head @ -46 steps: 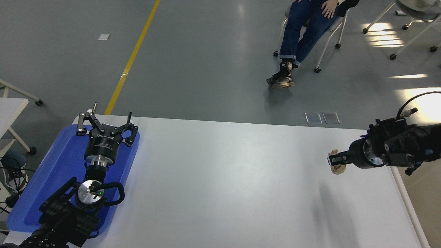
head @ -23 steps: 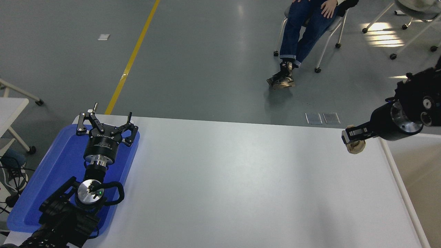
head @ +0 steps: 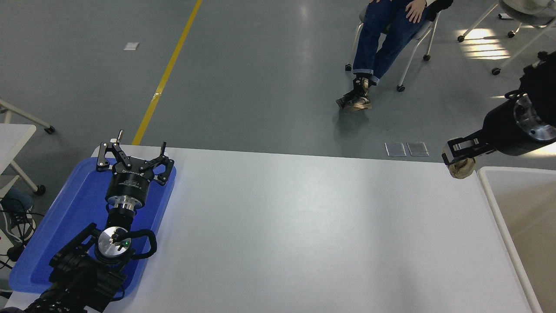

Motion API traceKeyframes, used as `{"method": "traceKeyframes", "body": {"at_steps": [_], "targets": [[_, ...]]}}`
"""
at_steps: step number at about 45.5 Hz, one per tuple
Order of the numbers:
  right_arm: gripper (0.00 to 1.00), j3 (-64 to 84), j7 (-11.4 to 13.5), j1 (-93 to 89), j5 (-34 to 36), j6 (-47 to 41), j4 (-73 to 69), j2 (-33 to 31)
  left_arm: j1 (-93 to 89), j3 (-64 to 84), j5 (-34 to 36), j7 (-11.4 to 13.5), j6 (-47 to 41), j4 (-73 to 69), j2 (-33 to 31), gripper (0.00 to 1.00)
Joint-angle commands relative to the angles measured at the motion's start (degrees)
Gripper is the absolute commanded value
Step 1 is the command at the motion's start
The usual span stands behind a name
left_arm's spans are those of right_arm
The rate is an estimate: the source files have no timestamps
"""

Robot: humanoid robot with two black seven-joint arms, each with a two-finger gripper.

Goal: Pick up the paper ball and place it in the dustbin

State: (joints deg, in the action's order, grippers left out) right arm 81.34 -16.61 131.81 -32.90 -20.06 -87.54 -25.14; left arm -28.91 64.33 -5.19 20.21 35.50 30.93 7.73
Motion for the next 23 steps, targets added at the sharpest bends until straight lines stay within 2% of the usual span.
{"method": "traceKeyframes", "body": {"at_steps": [1,12,23], "targets": [[0.00,0.5,0.2,0.6,-1.6,-1.6,0.0,-0.1,0.1,0.0,-0.1,0.1,0.0,-0.1,0.0,1.00],[0.00,2.9,0.5,-2.3,-5.7,-2.4,2.5,-2.4,0.1,0.0,-0.1,0.2,0.0,-0.1,0.0,1.00],[0.00,0.9,0.4,-12.9,-16.1,-6.7,18.2,-13.3,0.1,0.0,-0.1,0.2,0.0,-0.1,0.0,1.00]]}}
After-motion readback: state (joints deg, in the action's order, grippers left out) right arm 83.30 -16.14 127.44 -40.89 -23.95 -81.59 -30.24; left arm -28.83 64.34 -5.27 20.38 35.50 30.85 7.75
